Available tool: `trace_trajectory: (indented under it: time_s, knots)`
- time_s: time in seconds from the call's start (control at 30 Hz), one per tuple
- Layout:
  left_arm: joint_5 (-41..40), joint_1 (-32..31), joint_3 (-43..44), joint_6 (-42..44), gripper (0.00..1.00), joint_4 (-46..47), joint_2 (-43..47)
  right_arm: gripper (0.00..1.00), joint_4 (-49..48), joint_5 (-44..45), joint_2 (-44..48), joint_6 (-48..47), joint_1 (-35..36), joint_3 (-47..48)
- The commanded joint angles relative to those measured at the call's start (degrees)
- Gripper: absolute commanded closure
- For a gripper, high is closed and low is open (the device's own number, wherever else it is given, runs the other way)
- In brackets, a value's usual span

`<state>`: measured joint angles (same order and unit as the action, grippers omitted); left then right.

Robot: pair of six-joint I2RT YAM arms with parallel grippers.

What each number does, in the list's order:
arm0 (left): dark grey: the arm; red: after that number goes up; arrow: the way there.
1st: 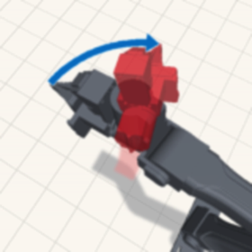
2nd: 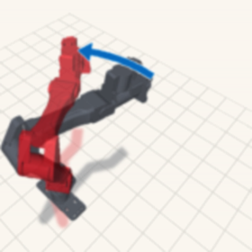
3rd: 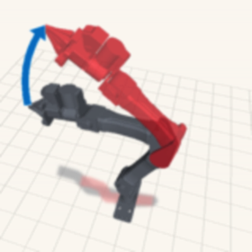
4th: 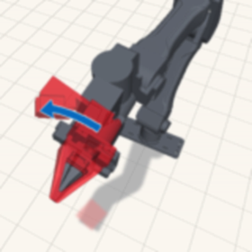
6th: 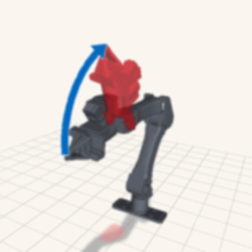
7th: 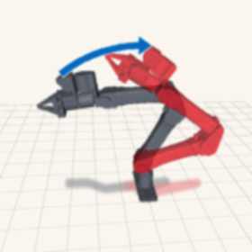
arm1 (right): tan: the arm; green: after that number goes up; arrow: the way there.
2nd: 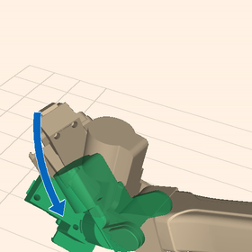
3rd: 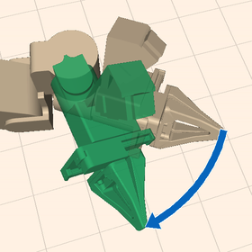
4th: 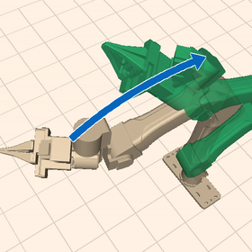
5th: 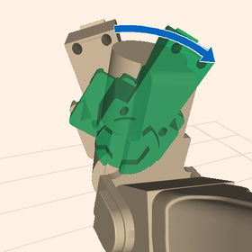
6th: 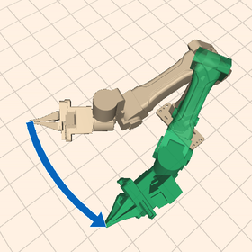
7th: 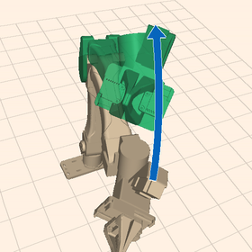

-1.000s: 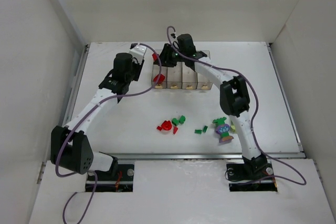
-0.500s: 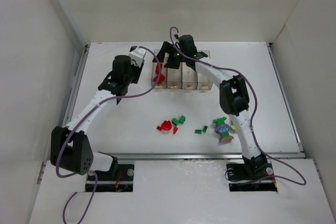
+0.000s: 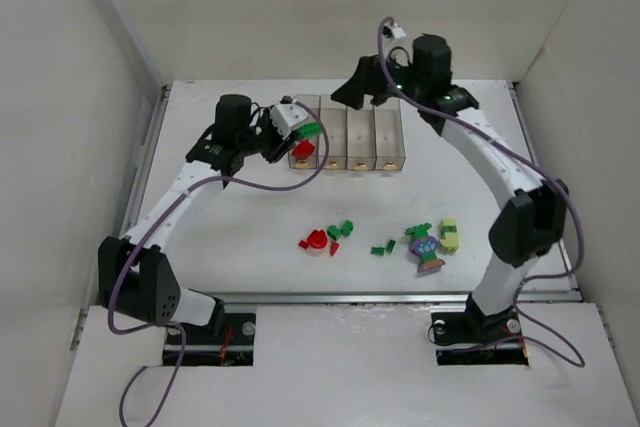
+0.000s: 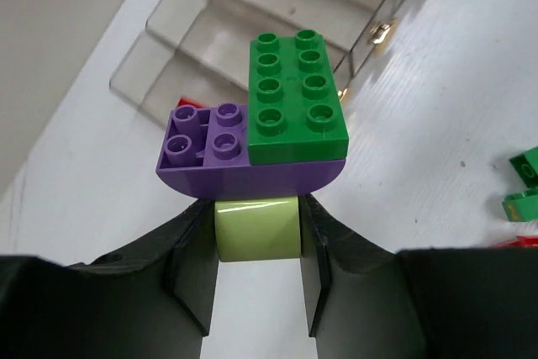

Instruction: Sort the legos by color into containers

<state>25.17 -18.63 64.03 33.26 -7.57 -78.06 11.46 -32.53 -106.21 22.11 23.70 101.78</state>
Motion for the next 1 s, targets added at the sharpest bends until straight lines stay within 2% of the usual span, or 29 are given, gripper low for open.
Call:
trace_trajectory:
  time_s: [0.0, 0.07, 0.1, 0.17, 0.2, 0.23, 0.3, 0.4, 0.43, 0.5, 0.77, 0.83, 0.97]
  knots:
    - [15.6, 0.1, 6.7, 12.1, 1.00, -5.1, -2.3, 0.00, -1.6, -13.6, 5.9, -16.1, -2.2, -6.7]
    - [20.7, 0.1, 10.5, 17.1, 1.00, -11.2, -3.9, 0.00, -0.1, -15.4, 9.9, -24.9, -2.7, -11.9]
    - [22.0, 0.1, 11.5, 22.2, 1.00, -13.1, -5.4, 0.00, 1.1, -16.0, 10.9, -28.3, -2.7, -12.9]
    - [24.0, 0.1, 14.4, 27.2, 1.00, -16.8, -6.7, 0.03, 6.3, -16.0, 12.2, -38.0, -2.2, -13.6]
    - [24.6, 0.1, 15.2, 29.0, 1.00, -19.6, -7.8, 0.05, 8.3, -15.4, 12.7, -41.1, -2.2, -13.6]
    - [24.6, -0.5, 15.9, 31.2, 1.00, -20.5, -7.8, 0.11, 10.2, -14.1, 12.7, -43.8, -0.9, -12.9]
    - [24.6, -1.2, 17.5, 31.3, 1.00, -21.7, -8.6, 0.18, 15.4, -13.5, 12.7, -51.0, 0.5, -11.0]
    - [24.6, -1.8, 18.3, 32.7, 1.00, -22.6, -9.7, 0.16, 17.5, -10.3, 12.7, -56.1, 3.6, -10.5]
    - [25.4, -1.8, 18.8, 33.4, 1.00, -23.2, -9.7, 0.12, 17.5, -9.7, 12.7, -56.6, 4.2, -10.5]
    - [25.4, -1.8, 18.9, 34.1, 1.00, -23.7, -9.7, 0.11, 16.9, -9.0, 12.7, -57.3, 5.1, -10.5]
    - [25.4, -1.8, 18.9, 35.4, 1.00, -24.8, -9.7, 0.11, 16.3, -5.1, 9.2, -59.7, 9.8, -9.9]
    - [25.4, -1.8, 18.9, 35.4, 1.00, -24.8, -9.7, 0.15, 16.8, -5.1, 9.2, -59.7, 10.3, -9.9]
    - [24.8, -1.8, 18.9, 35.4, 1.00, -24.8, -9.2, 0.17, 16.1, -3.3, 9.2, -59.7, 10.3, -11.9]
